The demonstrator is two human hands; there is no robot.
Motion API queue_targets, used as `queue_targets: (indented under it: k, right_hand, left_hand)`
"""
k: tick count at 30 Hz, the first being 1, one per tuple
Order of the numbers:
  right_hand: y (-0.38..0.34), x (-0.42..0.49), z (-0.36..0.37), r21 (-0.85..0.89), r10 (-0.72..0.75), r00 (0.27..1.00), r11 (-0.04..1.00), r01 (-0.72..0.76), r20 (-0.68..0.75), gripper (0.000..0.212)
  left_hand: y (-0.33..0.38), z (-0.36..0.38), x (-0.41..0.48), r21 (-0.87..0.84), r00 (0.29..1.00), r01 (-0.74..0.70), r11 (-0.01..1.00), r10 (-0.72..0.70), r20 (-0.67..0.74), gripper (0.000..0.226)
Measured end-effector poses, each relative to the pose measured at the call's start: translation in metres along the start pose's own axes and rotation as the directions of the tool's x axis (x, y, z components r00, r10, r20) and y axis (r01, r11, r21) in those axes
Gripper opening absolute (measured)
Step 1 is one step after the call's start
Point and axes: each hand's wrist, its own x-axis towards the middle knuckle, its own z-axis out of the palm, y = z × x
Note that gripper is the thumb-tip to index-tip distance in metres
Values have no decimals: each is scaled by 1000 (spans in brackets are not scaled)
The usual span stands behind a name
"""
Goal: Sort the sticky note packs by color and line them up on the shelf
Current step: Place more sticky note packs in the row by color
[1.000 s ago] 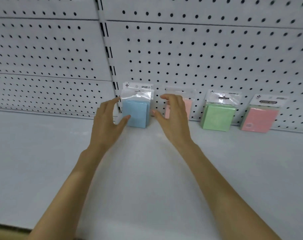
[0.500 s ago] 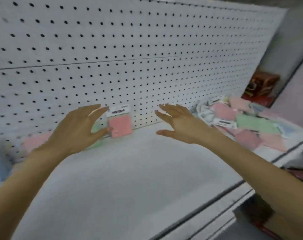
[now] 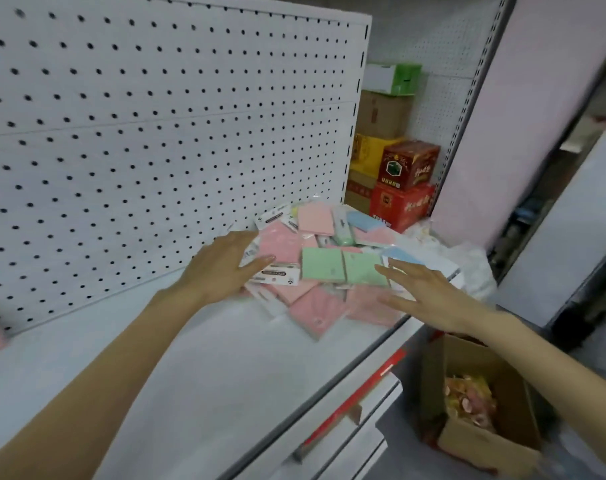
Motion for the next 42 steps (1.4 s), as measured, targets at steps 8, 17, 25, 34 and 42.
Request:
queue_targets:
  k: [8, 17, 25, 34, 42]
  right_hand:
    - [28, 69, -12, 207, -165, 986, 964, 164, -15, 71]
    - [-11, 135, 20, 149, -266, 961, 950, 275, -80, 70]
    - [-12, 153, 28, 267, -174, 982, 945, 188, -73, 80]
    - [-23, 162, 14, 537, -70, 995, 843, 21, 71, 48]
    - [-29, 144, 3, 868, 171, 982, 496, -14, -82, 30]
  left_hand:
    - [13, 45, 51, -246, 984, 166, 955, -143, 109, 66]
    - [-9, 56, 75, -198, 959, 270, 942, -246, 139, 72]
    - [-8, 61, 99, -49, 951, 277, 959, -267, 158, 85]
    - [1, 58, 99, -138, 927, 350, 926, -322, 190, 93]
    - [-3, 45, 102, -537, 918, 392, 747, -275, 287, 91]
